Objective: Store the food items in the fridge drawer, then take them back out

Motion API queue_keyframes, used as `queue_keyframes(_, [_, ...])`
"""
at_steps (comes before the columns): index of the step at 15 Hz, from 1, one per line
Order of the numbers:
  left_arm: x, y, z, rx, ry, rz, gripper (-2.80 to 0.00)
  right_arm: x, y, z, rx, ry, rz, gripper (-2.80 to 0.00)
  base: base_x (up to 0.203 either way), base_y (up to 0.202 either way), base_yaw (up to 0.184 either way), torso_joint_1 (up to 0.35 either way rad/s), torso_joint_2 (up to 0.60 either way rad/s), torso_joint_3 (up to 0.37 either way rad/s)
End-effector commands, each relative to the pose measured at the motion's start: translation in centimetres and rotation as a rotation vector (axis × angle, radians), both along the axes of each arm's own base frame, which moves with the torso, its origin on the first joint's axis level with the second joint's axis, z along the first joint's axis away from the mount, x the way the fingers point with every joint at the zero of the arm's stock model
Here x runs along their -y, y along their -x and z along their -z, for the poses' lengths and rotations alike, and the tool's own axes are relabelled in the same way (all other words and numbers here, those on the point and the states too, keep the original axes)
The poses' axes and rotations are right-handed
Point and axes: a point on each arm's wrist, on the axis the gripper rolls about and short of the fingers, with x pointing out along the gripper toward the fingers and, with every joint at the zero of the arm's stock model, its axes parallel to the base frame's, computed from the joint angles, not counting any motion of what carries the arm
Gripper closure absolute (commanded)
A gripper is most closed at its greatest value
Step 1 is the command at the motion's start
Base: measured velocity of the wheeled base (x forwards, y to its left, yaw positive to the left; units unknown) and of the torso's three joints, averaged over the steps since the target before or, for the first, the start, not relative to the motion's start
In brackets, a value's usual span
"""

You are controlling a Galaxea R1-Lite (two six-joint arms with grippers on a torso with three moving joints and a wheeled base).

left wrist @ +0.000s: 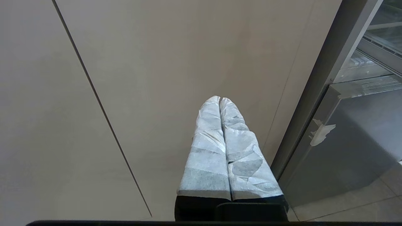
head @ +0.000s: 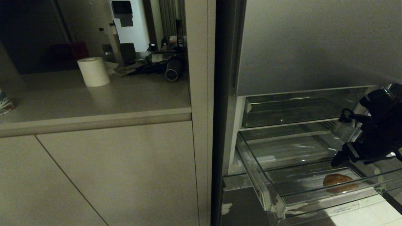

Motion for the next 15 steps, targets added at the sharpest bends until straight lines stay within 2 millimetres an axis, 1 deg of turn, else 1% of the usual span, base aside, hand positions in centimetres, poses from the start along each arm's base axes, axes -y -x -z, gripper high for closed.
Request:
queue_keyframes(1, [0.0,0.0,0.0,-0.001,0.0,0.0,0.0,0.3,-1.9,1.2,-0.106,-0.022,-0.005,-2.8,0.0,0.0,0.0,0.0,0.0,0.0])
queue_keyframes(3, [0.0,0.0,0.0,-0.001,0.0,0.0,0.0,0.4,-2.1,1.6,-0.164,-0.031,-0.009,-2.8,0.0,0.0,0.0,0.0,0.0,0.0])
queue_keyframes(5, [0.0,0.0,0.0,-0.001,0.0,0.0,0.0,0.4,-2.3,2.2,-0.186,-0.031,-0.008,-2.8,0.0,0.0,0.0,0.0,0.0,0.0])
queue_keyframes(9, [0.0,0.0,0.0,-0.001,0.0,0.0,0.0,0.6,-2.5,4.1,-0.249,-0.043,-0.001,-2.8,0.0,0.0,0.0,0.0,0.0,0.0])
queue_keyframes(12, [0.0,0.0,0.0,-0.001,0.0,0.0,0.0,0.9,-3.4,5.9,-0.293,-0.053,0.005,-2.8,0.0,0.0,0.0,0.0,0.0,0.0])
queue_keyframes(15, [0.0,0.0,0.0,-0.001,0.0,0.0,0.0,0.9,-3.6,6.6,-0.303,-0.055,0.005,-2.8,0.0,0.0,0.0,0.0,0.0,0.0])
